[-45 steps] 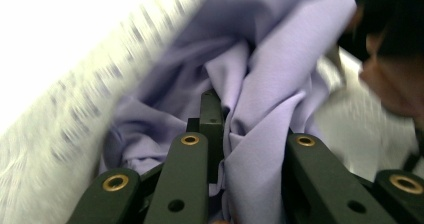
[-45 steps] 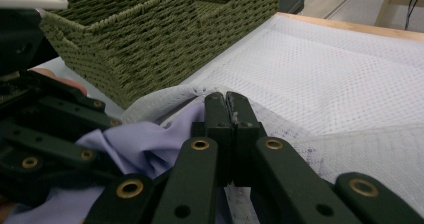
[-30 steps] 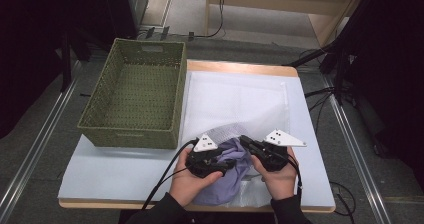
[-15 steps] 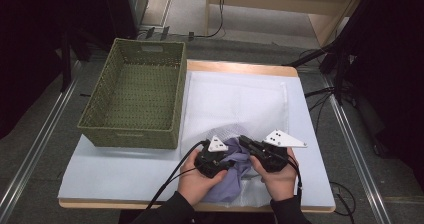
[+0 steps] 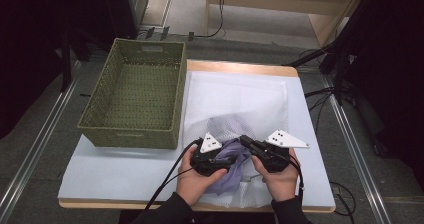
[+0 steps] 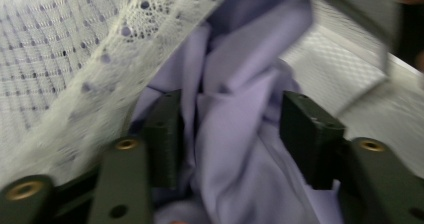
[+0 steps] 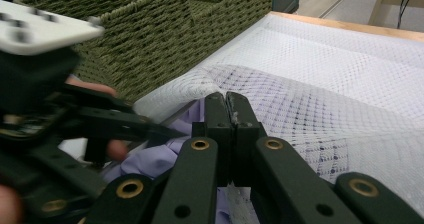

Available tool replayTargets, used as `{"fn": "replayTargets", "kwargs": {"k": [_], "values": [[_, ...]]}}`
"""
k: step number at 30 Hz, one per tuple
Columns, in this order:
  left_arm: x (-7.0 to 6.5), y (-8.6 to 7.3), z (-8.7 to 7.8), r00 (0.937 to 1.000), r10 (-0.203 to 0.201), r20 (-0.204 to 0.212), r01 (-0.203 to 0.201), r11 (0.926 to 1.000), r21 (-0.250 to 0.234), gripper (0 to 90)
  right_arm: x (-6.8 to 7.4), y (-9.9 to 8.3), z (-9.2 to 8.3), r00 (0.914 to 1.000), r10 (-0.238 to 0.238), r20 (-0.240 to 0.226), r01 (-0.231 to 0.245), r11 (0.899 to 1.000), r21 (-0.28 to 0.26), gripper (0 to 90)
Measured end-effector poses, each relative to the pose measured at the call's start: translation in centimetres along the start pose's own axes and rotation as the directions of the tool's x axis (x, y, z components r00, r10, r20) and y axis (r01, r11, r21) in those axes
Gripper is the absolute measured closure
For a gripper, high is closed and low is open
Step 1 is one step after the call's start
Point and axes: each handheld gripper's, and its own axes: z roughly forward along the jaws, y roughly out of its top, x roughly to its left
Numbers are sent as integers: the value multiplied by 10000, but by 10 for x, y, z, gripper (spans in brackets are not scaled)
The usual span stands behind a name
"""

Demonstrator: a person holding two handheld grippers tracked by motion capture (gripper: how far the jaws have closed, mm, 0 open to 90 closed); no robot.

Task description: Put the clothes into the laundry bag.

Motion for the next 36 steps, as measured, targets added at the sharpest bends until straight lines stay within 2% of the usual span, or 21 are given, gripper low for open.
{"fn": "replayTargets", "kwargs": {"k": [2,4,6,8,10,11,13,15,17,20,21,23,25,27,28,29,31,32,36], "values": [[-1,-1,-11,9997,62,218,-60,9999,-108,373,0,1,-1,10000,4,44,-4,10000,-19,900],[-2,-3,-20,9995,182,267,-179,9998,-103,349,-1,0,0,10000,12,40,-12,10000,-22,900],[-5,-5,-24,9989,263,377,-261,9996,-42,335,-1,0,1,10000,40,52,-40,10000,0,900],[-8,-9,-23,9984,417,394,-431,9984,366,322,-1,0,1,10000,59,55,-59,10000,39,900],[-9,-13,-16,9985,529,165,-540,9953,804,323,0,-1,3,10000,-4,32,4,10000,47,900],[-9,-15,-13,9989,467,55,-470,9944,949,332,0,-1,3,10000,-29,33,28,10000,56,900],[-9,-18,-4,9981,523,-314,-476,9896,1359,406,1,-1,3,10000,-25,25,25,10000,82,900],[-9,-20,4,9978,589,-306,-523,9814,1848,500,0,-1,3,10000,-34,3,34,10000,82,900],[-11,-22,10,9959,804,-419,-705,9773,1996,625,1,-1,3,10000,-12,-24,12,10000,95,900],[-9,-15,10,9988,403,-294,-341,9817,1876,806,3,-1,3,10000,-47,-74,48,9999,101,900],[-9,-11,10,9987,370,-346,-302,9830,1809,825,3,-1,3,9999,-80,-97,80,9999,88,900],[-9,-3,10,9990,231,-387,-178,9910,1325,842,5,0,3,9999,-93,-116,93,9999,45,900],[-7,4,9,9982,121,-595,-78,9973,728,846,6,1,2,9998,-125,-134,125,9999,-5,900],[-5,7,10,9960,-103,-891,110,9999,79,844,6,2,1,9999,-93,-142,93,9999,-48,900],[-4,6,13,9954,-119,-946,115,9999,-54,837,6,3,0,9998,-87,-152,86,9999,-58,900],[-2,3,18,9965,-112,-826,112,9999,-4,821,6,3,0,9998,-104,-145,104,9999,-53,900],[2,-4,26,9993,-144,-343,162,9986,509,770,5,2,0,9999,-99,-115,99,10000,3,900],[1,-7,26,9996,-148,-248,160,9985,522,732,4,1,0,9999,-95,-114,96,10000,21,900],[4,-6,7,9990,-32,436,18,9995,320,553,1,0,1,10000,5,-67,-5,10000,21,900]]}}
